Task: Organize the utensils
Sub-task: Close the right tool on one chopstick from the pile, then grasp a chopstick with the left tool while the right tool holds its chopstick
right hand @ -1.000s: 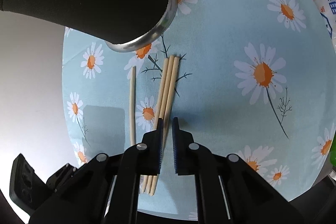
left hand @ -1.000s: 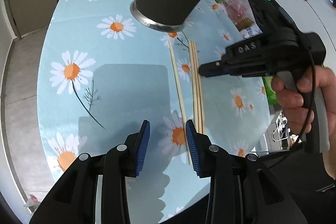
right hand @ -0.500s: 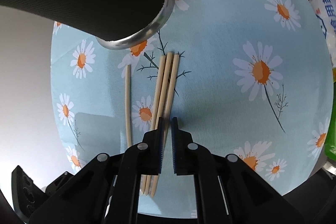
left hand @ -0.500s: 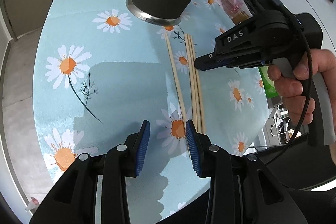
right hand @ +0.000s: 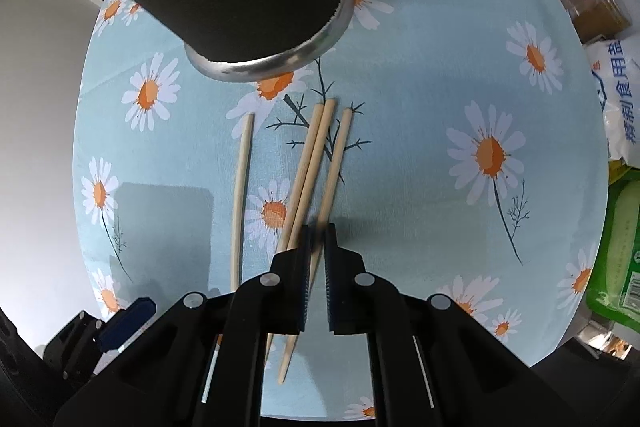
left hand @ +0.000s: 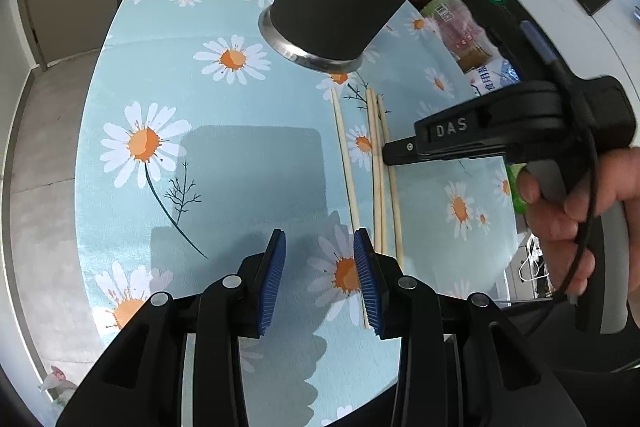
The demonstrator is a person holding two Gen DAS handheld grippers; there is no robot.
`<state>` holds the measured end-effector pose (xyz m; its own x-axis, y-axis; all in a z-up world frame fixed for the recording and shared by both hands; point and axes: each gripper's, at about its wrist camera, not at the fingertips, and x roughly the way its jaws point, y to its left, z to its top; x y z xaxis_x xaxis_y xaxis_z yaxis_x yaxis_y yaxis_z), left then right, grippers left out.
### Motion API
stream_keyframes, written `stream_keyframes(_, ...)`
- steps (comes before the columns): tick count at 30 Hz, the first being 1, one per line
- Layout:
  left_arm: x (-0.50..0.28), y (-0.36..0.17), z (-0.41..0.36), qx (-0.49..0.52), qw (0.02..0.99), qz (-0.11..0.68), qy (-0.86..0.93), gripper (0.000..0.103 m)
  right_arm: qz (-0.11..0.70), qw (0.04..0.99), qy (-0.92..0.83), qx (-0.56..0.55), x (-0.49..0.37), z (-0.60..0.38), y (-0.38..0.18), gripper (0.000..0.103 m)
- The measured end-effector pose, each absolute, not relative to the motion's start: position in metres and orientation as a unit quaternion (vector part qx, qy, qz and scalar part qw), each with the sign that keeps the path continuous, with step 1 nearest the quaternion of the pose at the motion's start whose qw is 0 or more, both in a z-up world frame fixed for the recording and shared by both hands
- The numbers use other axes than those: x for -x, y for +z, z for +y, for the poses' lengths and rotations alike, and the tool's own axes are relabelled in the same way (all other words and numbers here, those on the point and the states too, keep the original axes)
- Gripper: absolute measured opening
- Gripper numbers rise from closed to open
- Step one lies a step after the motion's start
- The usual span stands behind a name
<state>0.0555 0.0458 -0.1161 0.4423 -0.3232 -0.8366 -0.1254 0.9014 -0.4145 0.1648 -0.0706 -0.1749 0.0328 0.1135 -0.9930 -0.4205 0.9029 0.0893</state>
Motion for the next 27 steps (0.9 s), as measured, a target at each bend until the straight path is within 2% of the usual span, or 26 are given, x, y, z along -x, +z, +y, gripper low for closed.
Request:
stream_keyframes(8, -0.066, -0.113, 0.032, 0.204, 0.818, 0.535, -0.046, 0.034, 0.663, 0.704, 0.237, 0.095, -0.161, -0.084, -0.17, 0.005)
stream_keyframes(21, -0.092, -0.114, 0.022, 0.179, 0.814, 0.552, 0.012, 0.034, 0.6, 0.737, 0.292, 0.105, -0.138, -0.112, -0.122, 0.005)
stream_keyframes(27, -0.107, -0.118, 0.017, 0.164, 0.813, 0.558, 0.028, 0.034, 0.588, 0.736, 0.318, 0.101, -0.149, -0.144, -0.117, 0.005)
